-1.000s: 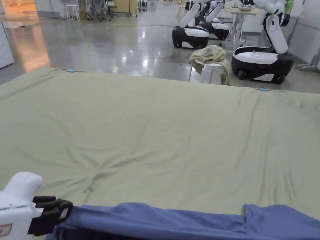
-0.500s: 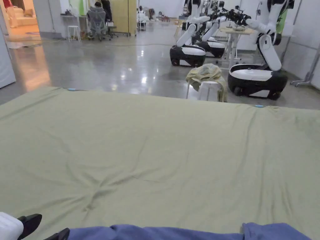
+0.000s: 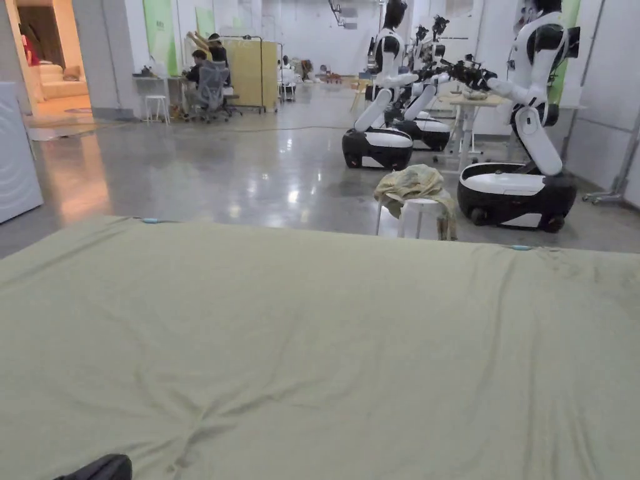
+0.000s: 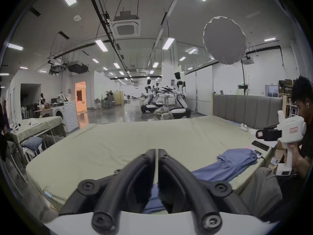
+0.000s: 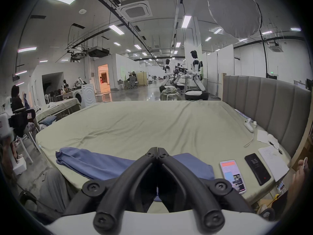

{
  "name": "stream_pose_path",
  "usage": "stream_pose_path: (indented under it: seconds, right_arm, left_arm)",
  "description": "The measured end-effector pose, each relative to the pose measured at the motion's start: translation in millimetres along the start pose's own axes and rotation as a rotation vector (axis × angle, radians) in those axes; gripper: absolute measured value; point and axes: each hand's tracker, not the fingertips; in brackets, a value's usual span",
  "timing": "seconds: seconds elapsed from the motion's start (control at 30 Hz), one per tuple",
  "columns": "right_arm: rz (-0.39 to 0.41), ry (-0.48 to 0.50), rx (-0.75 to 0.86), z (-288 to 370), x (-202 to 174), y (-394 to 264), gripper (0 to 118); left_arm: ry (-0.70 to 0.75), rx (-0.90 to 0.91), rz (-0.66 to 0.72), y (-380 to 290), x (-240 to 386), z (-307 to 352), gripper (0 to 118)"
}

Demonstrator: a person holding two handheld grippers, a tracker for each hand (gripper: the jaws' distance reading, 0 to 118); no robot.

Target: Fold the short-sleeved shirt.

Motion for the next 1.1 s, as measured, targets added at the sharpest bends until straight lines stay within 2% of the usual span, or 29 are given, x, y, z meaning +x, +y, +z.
stream_pose_path:
  seconds: [0.03,0.2,0.33,0.37,0.4,0.43,0.47,0.5,0.63,0.77,0.83,0.93,1.03,1.1]
  right_arm:
    - [-0.013,0.031,0.005,-1.9,-2.6,-0.3,0]
    - [-0.018,0.048,0.027,-4.8,-18.7,6.2,0]
    - [-0.019,0.061,0.030,-4.9,-23.0,9.9,0]
    - [-0.015,0.066,0.026,-4.5,-23.3,10.1,0]
    - [-0.010,0.071,0.023,-3.7,-23.7,9.9,0]
    - [-0.005,0.079,0.018,-2.8,-23.6,9.6,0]
    - [-0.002,0.100,0.007,-1.5,-23.3,8.9,0]
    - [-0.004,0.102,0.003,-1.0,-23.3,7.9,0]
    - [-0.034,0.123,-0.032,-6.4,-19.9,-1.5,0]
    - [-0.058,0.119,-0.067,-13.3,-20.7,-5.0,0]
    - [-0.058,0.118,-0.080,-15.9,-21.5,-5.2,0]
    - [-0.055,0.105,-0.102,-20.4,-23.1,-5.5,0]
    - [-0.061,0.103,-0.118,-20.8,-22.5,-7.3,0]
    - [-0.065,0.102,-0.127,-11.8,-23.0,-2.3,0]
  left_arm:
    - [0.028,0.011,-0.010,-1.2,2.3,2.2,3]
    - [0.017,-0.030,0.005,-5.8,1.5,-3.7,3]
    - [-0.072,-0.050,0.114,-7.7,-16.0,-4.6,3]
    - [-0.022,-0.010,0.151,-9.5,-23.9,-1.9,3]
    - [-0.037,-0.010,0.216,-10.1,-37.0,-2.2,5]
    - [-0.105,-0.043,0.300,-12.9,-55.0,-4.1,20]
    - [-0.180,-0.064,0.395,-14.0,-68.8,-8.0,56]
    - [-0.217,-0.082,0.458,-19.8,-81.7,-13.0,72]
    - [-0.204,-0.250,0.664,-58.0,-132.7,-44.1,72]
    - [-0.122,-0.430,0.711,-104.6,-164.1,-78.1,72]
    - [-0.179,-0.458,0.801,-125.2,-175.2,-91.7,72]
    - [-0.226,-0.448,1.012,-152.8,-189.1,-111.1,72]
    - [-0.257,-0.509,1.052,-171.6,-185.4,-130.8,71]
    - [-0.395,-0.432,1.166,-177.5,-183.2,-139.2,71]
